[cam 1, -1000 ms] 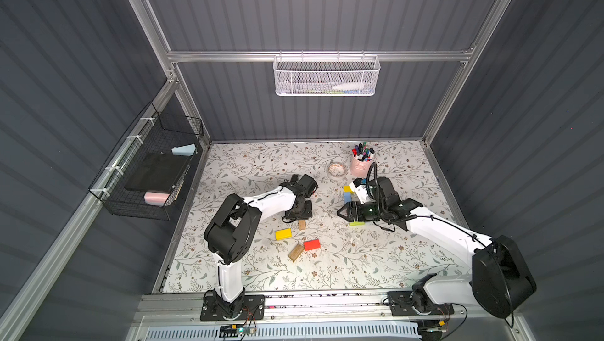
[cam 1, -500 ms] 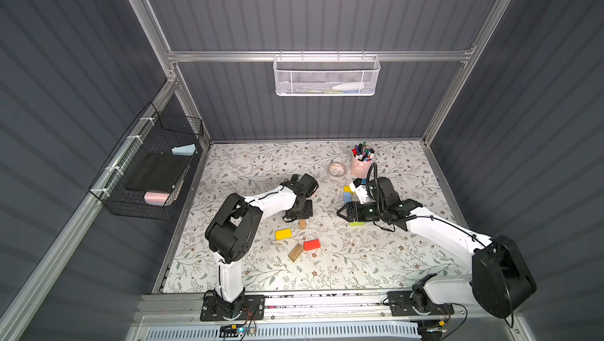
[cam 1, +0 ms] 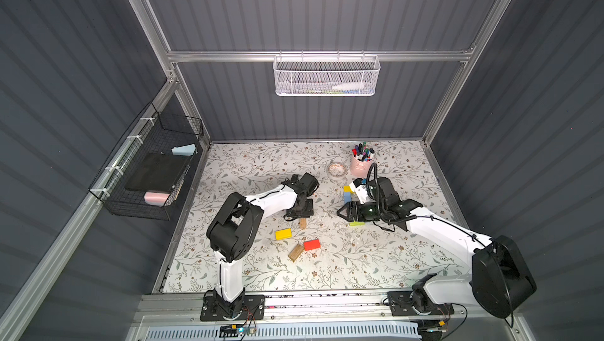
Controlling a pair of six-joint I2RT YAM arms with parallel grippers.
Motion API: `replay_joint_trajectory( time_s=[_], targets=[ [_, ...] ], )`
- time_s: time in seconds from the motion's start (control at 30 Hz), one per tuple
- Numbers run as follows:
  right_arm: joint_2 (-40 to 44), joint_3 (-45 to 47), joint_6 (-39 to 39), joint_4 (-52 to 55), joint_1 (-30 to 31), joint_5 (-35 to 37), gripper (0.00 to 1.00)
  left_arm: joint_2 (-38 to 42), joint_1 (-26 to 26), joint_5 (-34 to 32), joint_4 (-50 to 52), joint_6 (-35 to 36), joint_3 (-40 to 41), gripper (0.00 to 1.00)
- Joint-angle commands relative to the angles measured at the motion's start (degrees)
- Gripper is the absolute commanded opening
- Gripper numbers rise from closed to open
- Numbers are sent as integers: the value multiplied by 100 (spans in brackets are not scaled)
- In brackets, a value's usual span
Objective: Assemble the letter c with building blocks
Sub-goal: Assemble the building block at the center of the board.
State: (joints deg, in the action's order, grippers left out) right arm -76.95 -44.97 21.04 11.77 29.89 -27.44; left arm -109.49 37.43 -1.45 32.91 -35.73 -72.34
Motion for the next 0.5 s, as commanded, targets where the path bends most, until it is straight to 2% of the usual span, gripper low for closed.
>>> replay_joint_trajectory(
  time_s=[0.0,0.27,0.47],
  targets=[
    [101,59,10,-39,-29,-86,67,-110,32,-31,67,101,-149,28],
    [94,50,14,-35,-34,-77,67,-35,36,-49,132,56,-103,31],
    [49,74,30,-51,-34,-134,69,36,35,-202,203,23,-103,41]
  ],
)
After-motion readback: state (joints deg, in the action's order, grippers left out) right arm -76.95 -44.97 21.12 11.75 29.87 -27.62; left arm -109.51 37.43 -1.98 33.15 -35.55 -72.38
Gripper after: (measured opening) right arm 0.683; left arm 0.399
